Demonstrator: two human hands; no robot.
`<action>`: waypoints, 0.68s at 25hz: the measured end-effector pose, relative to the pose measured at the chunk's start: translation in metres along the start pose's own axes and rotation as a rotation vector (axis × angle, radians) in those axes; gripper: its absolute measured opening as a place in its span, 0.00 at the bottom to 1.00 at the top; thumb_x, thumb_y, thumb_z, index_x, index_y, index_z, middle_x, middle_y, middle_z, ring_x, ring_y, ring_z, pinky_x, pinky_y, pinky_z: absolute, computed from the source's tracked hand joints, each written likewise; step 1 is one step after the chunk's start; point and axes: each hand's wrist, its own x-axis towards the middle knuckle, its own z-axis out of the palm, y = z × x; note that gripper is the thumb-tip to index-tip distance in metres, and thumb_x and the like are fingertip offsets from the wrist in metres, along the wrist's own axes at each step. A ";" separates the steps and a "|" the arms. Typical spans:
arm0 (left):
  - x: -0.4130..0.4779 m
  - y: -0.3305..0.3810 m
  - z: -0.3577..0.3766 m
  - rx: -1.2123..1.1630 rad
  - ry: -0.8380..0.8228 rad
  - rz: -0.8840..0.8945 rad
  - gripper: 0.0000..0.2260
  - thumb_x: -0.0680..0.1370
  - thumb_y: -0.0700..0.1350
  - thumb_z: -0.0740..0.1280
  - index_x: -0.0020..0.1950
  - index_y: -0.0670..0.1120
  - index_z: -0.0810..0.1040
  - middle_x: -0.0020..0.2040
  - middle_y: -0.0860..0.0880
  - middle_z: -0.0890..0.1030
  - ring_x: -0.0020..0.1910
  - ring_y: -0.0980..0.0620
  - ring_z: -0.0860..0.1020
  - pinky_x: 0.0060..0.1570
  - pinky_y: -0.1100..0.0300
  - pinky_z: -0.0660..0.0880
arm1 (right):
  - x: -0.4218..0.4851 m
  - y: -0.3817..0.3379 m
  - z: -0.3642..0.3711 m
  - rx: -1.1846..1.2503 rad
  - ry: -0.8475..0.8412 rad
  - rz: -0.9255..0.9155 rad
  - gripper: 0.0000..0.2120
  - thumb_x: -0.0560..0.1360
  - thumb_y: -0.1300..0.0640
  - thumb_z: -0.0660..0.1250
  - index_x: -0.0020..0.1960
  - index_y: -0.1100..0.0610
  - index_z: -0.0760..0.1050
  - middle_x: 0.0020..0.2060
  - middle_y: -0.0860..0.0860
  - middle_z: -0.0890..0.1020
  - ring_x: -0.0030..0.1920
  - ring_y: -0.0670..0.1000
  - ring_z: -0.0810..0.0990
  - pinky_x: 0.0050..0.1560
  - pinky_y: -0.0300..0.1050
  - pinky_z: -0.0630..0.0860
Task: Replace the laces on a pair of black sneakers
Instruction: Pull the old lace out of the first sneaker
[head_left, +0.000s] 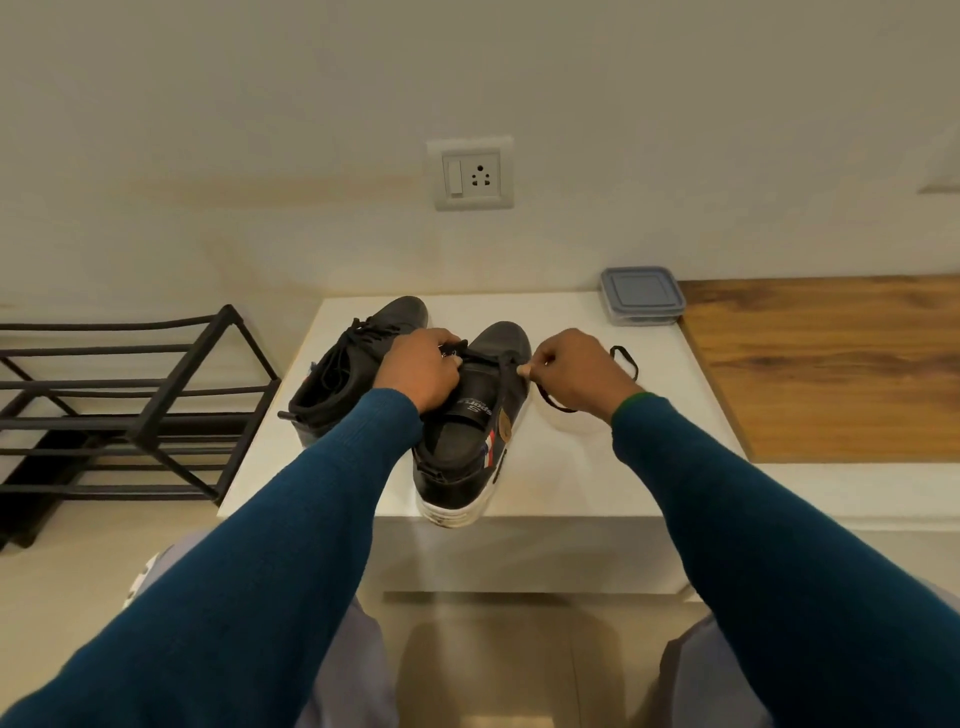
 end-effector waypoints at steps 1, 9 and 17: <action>0.000 -0.001 -0.002 -0.009 0.000 -0.003 0.15 0.81 0.45 0.66 0.68 0.50 0.78 0.66 0.47 0.79 0.63 0.47 0.77 0.65 0.54 0.71 | -0.001 -0.002 -0.007 0.107 0.003 -0.006 0.09 0.79 0.54 0.69 0.41 0.54 0.81 0.39 0.47 0.82 0.45 0.49 0.80 0.38 0.39 0.71; -0.001 -0.003 -0.004 -0.001 -0.017 -0.010 0.15 0.81 0.42 0.67 0.67 0.50 0.80 0.65 0.45 0.79 0.62 0.46 0.77 0.64 0.54 0.72 | 0.000 -0.001 -0.083 1.769 0.392 -0.136 0.15 0.84 0.59 0.52 0.41 0.58 0.70 0.36 0.55 0.77 0.33 0.53 0.78 0.40 0.49 0.79; -0.003 0.001 0.001 -0.027 0.007 0.016 0.16 0.81 0.42 0.65 0.68 0.48 0.78 0.66 0.46 0.79 0.63 0.47 0.77 0.65 0.55 0.70 | 0.000 0.000 -0.034 0.343 0.064 0.135 0.17 0.80 0.46 0.66 0.49 0.61 0.78 0.40 0.57 0.82 0.27 0.47 0.69 0.26 0.40 0.67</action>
